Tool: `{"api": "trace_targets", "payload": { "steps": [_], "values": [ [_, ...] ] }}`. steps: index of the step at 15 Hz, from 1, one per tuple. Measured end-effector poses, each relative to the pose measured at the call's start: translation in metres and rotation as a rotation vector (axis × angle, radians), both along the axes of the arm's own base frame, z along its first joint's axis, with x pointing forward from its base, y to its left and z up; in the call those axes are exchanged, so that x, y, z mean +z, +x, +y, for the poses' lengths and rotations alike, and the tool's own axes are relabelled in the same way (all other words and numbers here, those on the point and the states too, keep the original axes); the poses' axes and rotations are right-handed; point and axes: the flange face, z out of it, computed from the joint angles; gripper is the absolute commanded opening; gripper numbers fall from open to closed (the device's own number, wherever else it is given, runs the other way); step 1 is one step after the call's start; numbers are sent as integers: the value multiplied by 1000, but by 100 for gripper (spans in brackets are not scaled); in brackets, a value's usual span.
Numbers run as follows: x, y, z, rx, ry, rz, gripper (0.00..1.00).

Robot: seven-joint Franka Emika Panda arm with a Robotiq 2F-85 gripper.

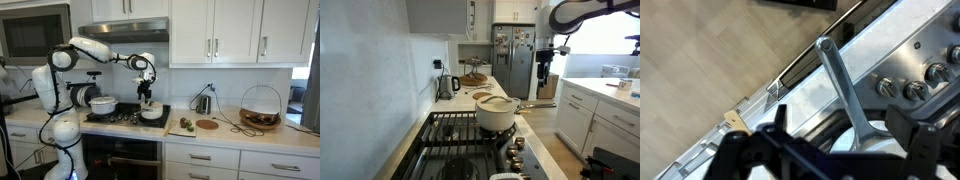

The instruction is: Remove the lid from the pot and use the spatula to stir the contents inside.

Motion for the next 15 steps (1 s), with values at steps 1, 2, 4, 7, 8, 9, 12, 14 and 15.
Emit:
{"api": "trace_targets", "payload": {
  "steps": [1,2,4,7,8,9,12,14,15],
  "values": [
    [5,9,11,48,-18,17,100],
    [9,17,22,98,-32,35,100],
    [16,33,41,201,-53,63,100],
    [16,56,59,365,-89,77,100],
    [13,63,61,420,-102,77,100],
    [10,70,63,476,-114,80,100],
    [0,88,68,644,-132,77,100],
    [-8,100,75,737,-123,47,100],
    [-13,106,79,774,-119,29,100]
  ]
}}
